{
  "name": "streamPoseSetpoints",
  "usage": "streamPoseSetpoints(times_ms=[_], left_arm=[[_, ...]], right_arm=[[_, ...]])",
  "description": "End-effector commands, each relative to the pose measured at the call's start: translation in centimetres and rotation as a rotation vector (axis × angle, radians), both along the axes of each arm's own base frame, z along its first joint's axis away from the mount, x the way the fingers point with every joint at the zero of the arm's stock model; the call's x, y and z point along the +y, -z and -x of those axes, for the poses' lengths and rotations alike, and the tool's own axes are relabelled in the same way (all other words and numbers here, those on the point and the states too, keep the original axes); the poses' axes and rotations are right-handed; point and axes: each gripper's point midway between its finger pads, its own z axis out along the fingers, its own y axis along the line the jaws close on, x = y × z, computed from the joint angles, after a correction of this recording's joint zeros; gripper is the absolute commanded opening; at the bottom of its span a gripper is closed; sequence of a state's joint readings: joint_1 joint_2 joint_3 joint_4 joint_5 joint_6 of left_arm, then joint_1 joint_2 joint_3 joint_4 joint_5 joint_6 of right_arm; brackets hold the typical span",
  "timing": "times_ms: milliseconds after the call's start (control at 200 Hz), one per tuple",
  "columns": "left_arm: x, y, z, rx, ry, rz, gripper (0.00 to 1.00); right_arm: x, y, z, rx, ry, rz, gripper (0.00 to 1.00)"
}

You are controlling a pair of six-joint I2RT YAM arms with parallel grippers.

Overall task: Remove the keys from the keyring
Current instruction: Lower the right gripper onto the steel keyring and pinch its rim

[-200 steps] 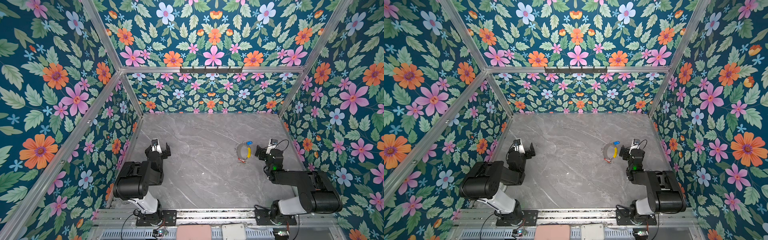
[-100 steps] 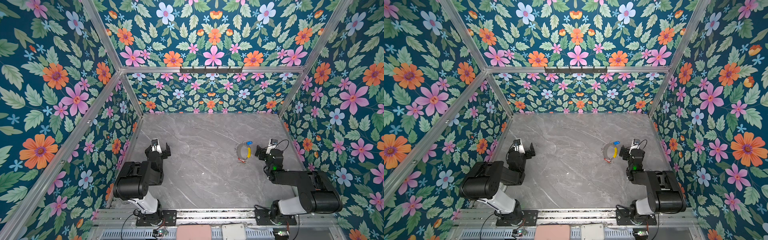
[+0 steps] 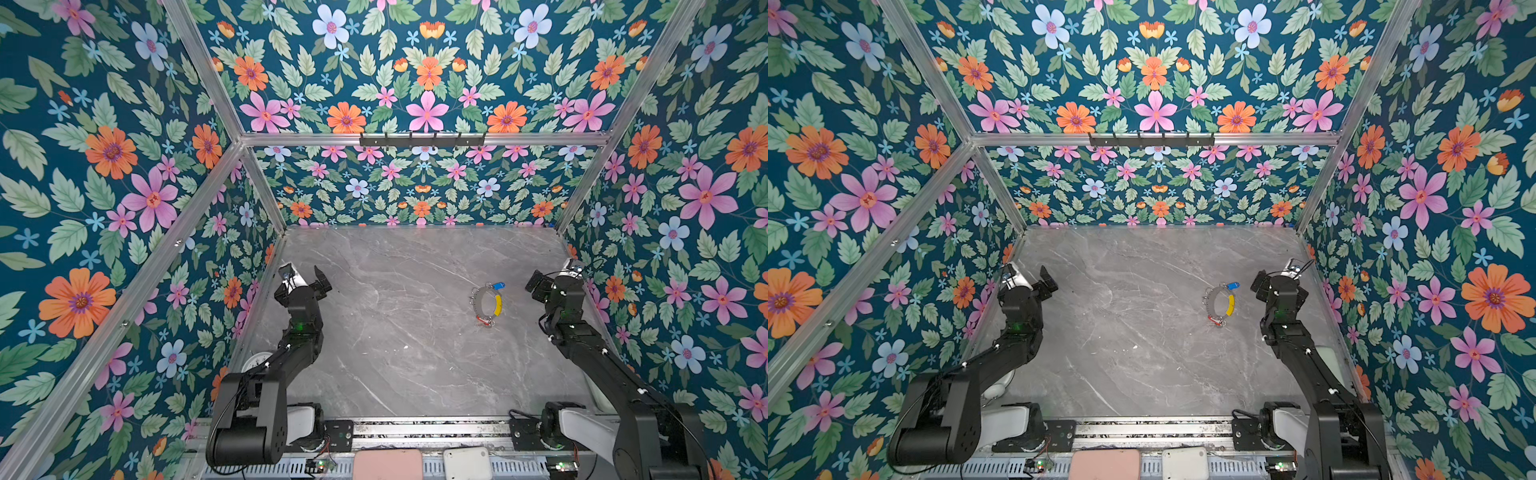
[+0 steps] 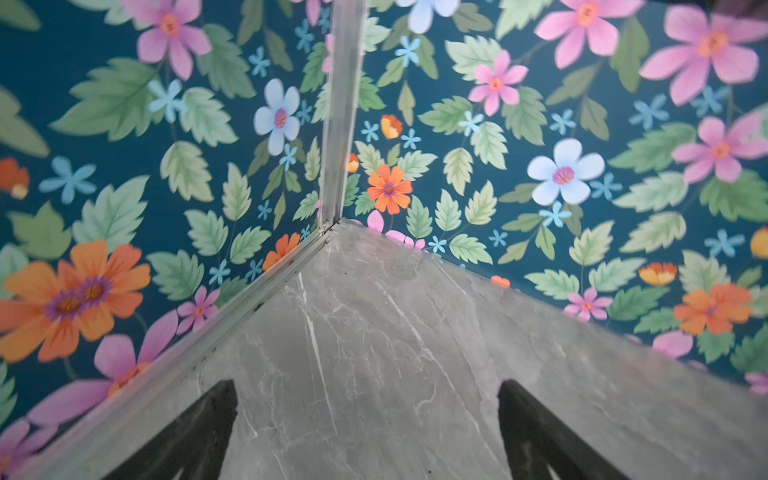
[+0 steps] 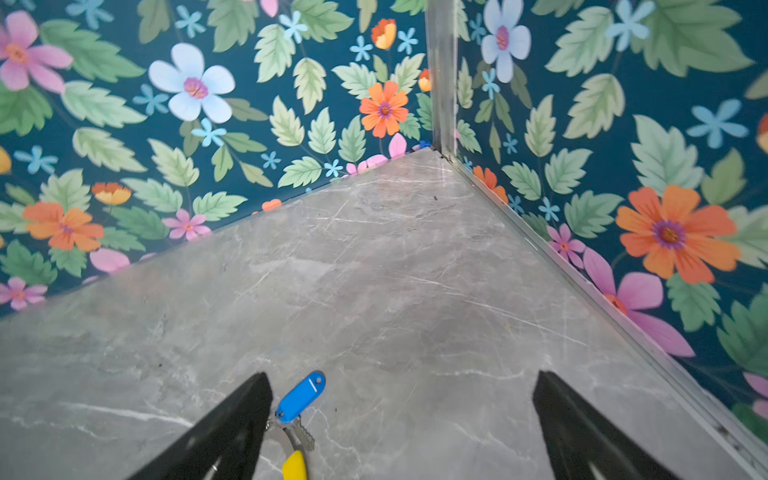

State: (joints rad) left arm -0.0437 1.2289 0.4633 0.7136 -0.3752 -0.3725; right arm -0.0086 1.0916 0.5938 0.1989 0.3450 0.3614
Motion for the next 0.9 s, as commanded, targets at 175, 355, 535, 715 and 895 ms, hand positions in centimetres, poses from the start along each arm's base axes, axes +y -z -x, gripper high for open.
streamPoseSetpoints(times_ms=[175,355,535,715,895], left_arm=[[0.9,1.7,2.3,-0.006,-0.104,0.465,1.00],[-3.8,0.9,0.7,-0.007,0.178,0.547,0.98],[-9.2,1.9,0.6,0.137,0.405,0.573,0.88],[-14.2,3.5,1.9,0.297,0.579,0.555,0.75],[-17.3,4.9,3.9,0.359,0.669,0.525,0.76]], right_arm=[[2.1,3.0,2.1,0.050,0.056,-0.489,0.99],[6.1,3.6,1.4,0.214,-0.179,-0.513,0.92],[10.9,5.8,2.0,0.386,-0.403,-0.481,0.69],[14.7,7.5,3.5,0.549,-0.538,-0.263,0.57],[15.5,10.2,4.4,0.708,-0.557,-0.130,0.45]])
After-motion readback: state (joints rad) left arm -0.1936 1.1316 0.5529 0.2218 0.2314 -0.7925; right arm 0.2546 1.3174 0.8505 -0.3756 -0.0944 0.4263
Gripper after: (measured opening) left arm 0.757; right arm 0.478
